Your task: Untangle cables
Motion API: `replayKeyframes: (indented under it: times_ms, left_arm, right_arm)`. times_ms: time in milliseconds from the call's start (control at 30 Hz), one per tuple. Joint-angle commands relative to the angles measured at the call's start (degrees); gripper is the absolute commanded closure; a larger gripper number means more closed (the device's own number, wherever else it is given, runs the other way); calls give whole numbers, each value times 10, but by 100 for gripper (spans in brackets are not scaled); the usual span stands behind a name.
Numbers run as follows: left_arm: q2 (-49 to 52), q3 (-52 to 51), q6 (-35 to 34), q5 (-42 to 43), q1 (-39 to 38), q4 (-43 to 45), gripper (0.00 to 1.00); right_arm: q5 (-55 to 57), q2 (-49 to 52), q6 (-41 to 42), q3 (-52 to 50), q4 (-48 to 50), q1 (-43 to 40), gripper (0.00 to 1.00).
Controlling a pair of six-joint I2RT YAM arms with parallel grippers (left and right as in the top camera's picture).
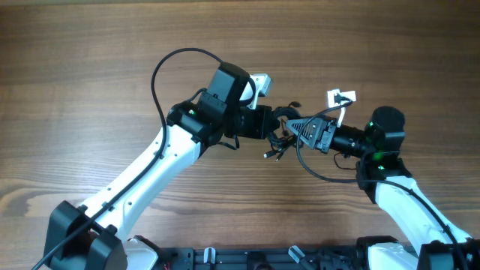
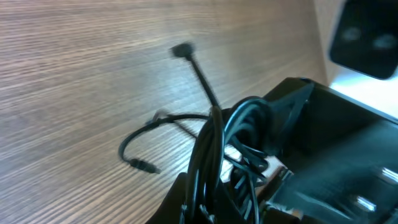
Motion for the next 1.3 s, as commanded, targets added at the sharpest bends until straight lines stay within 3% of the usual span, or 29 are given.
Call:
replayKeyframes:
  times_ms: [0,33,233,333,367,400,467,567,667,767,800,867,1100,1267]
  left_arm:
    - [-14,3,0,-36,35,2,96]
    - [-23,3,1,-37,50,4,96]
    - [-23,3,0,-22,52,4,96]
    - [-23,3,0,3,52,4,96]
    - [-23,3,0,3,52,4,96]
    - [-23,3,0,3,52,4,96]
    - [-23,3,0,3,52,4,96]
    - [-23,3,0,3,52,3,96]
    - [-23,3,-10,3,60,3,96]
    - [-23,3,-46,3,81,3,96]
    - [-23,3,-64,3,89,2,96]
    - [-23,3,-102,3,108,-2,96]
    - [-23,3,-112,16,97,-2,96]
    - [-23,3,-122,16,96,0,96]
  right_arm:
    - [-46,2,-15,3,5,-44,26]
    - [-96,3,-16,3,26,-59,18]
    - [-50,3,-116,3,33,2,18]
    - [77,3,-171,3,12,52,24]
    - [104,3,-177,3,10,61,32]
    - [115,3,-176,3,10,66,36]
    - [126,3,-177,3,6,68,37]
    - [153,3,-176,3,2,68,24]
    - [156,2,-172,3,-3,65,21]
    - [177,2,-170,3,-47,64,22]
    - [208,2,-161,3,-78,64,30]
    - [256,3,-94,3,-136,65,34]
    - [233,3,-22,3,-133,65,34]
    - [173,3,-21,3,-133,65,35]
